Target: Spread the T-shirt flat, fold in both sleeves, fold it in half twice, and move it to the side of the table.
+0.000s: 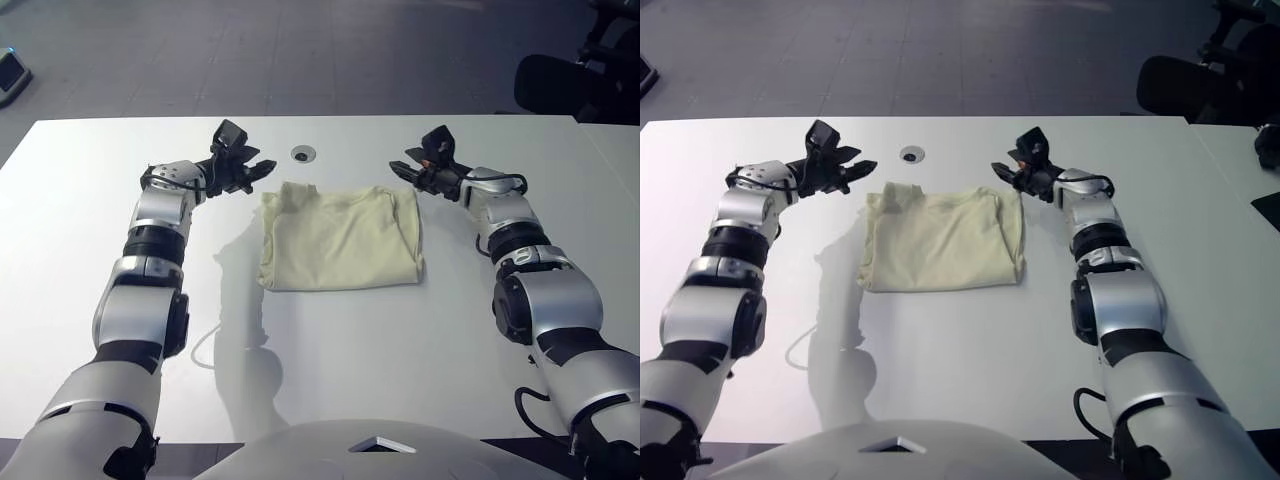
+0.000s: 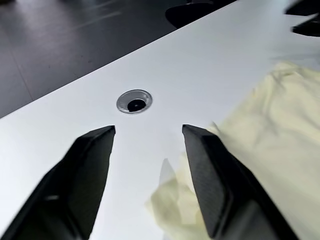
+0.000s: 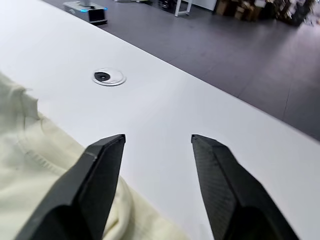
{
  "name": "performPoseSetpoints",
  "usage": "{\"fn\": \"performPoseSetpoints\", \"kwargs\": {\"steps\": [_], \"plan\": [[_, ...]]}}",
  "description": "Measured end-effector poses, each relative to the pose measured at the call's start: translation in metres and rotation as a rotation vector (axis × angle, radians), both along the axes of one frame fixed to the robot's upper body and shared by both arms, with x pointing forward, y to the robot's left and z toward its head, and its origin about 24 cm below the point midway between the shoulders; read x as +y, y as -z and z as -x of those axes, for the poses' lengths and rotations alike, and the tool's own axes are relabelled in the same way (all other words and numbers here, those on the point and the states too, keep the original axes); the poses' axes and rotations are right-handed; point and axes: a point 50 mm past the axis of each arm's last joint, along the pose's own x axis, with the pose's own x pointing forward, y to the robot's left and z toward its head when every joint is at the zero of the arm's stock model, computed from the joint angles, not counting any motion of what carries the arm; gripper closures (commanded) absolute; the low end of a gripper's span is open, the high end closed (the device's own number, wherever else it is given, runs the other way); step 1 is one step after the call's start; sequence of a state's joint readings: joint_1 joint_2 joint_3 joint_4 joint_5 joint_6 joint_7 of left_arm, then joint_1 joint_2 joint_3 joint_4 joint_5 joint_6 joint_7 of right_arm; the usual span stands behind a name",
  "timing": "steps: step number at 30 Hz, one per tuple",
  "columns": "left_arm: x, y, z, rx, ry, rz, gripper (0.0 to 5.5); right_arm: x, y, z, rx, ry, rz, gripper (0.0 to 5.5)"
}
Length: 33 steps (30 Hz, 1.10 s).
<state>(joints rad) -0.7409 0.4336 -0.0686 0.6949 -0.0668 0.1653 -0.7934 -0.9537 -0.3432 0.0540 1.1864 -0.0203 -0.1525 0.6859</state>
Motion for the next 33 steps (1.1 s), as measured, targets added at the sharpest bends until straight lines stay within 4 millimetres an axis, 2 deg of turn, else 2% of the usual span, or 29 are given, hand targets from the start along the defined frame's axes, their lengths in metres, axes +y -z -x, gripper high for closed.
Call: {"fn": "performPoseSetpoints", "kwargs": {"steps": [6,9,11,13,15,19,22,27,30,33], "plan": [[-0.017,0.01,0.047,0.021,0.173,-0.145,1.41,0.008,0.007,0.001,-0.054,-0.048,0.207,1.53],[-0.024,0.013,0.078,0.056,0.287,-0.25,0.92,0.008,0.015,0.003,-0.06,-0.07,0.332,1.06],[-0.024,0.018,0.101,0.085,0.36,-0.402,0.56,0.004,0.021,0.005,-0.071,-0.107,0.459,0.71],[-0.016,0.021,0.108,0.081,0.38,-0.548,0.16,0.0,0.024,0.008,-0.089,-0.145,0.552,0.32],[-0.011,0.016,0.107,0.038,0.382,-0.668,0.1,0.003,0.023,0.009,-0.139,-0.208,0.615,0.13],[-0.007,0.014,0.098,-0.003,0.342,-0.745,0.1,0.003,0.019,0.015,-0.223,-0.358,0.744,0.13],[-0.001,0.013,0.088,-0.017,0.331,-0.779,0.1,-0.004,0.014,0.028,-0.255,-0.557,0.818,0.13],[0.005,0.007,0.06,-0.099,0.403,-0.86,0.1,-0.008,0.005,0.064,-0.23,-0.797,0.798,0.13],[-0.001,0.006,0.036,-0.188,0.448,-0.932,0.1,0.004,0.004,0.093,-0.163,-0.914,0.733,0.13],[-0.015,0.002,0.005,-0.354,0.464,-1.095,0.1,0.03,0.001,0.121,-0.098,-1.028,0.627,0.13]]}}
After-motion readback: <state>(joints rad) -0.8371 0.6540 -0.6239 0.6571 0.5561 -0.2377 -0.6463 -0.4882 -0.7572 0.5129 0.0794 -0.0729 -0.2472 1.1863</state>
